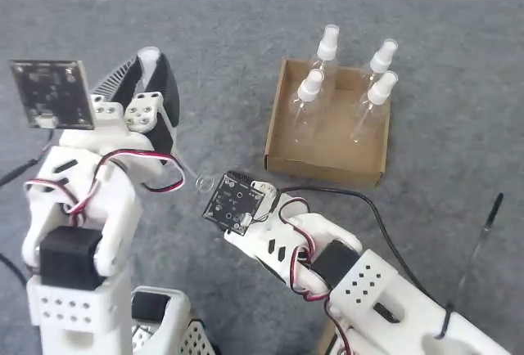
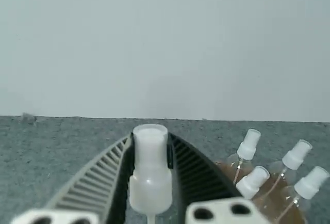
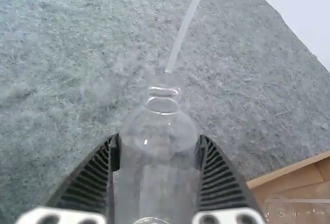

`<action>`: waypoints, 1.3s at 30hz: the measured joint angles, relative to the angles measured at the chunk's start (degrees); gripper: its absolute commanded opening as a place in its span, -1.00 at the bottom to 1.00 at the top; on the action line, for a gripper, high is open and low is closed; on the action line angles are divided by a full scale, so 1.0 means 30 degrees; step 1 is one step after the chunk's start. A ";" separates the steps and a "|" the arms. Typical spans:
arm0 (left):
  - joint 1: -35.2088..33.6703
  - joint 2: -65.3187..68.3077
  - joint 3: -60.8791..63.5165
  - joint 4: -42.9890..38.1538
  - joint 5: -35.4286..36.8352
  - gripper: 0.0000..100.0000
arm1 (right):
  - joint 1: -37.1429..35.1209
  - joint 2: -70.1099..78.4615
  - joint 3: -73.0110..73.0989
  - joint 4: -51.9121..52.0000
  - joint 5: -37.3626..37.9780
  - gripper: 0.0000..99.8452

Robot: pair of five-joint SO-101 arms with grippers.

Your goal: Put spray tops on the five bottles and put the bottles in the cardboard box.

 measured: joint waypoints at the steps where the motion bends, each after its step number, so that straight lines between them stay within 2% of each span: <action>1: 0.0059 0.0000 0.0000 0.0000 0.0000 -0.98 | 0.0000 0.0000 0.0000 0.0000 0.0000 -0.99; 11: 0.0205 0.0000 0.2403 0.0000 0.0059 -0.98 | -0.0059 0.0059 0.0264 0.0000 -0.0147 -0.99; 18: 0.2198 -0.0352 0.4073 0.0440 0.0264 -0.98 | -0.0059 0.0088 0.0264 -0.0117 -0.3546 -0.99; 30: 0.2755 -0.6857 0.9319 0.0557 -0.0821 -0.98 | -0.0088 0.0088 0.0733 -0.0176 -0.4103 -0.99; 35: 0.2842 -0.7326 0.9377 0.0557 -0.0821 -0.98 | -0.0088 0.0059 0.1465 -0.2901 -0.4308 -0.99; 39: 0.2784 -0.7326 0.9377 0.0557 -0.0821 -0.98 | -0.0088 0.0088 0.2667 -0.5978 -0.5685 -0.99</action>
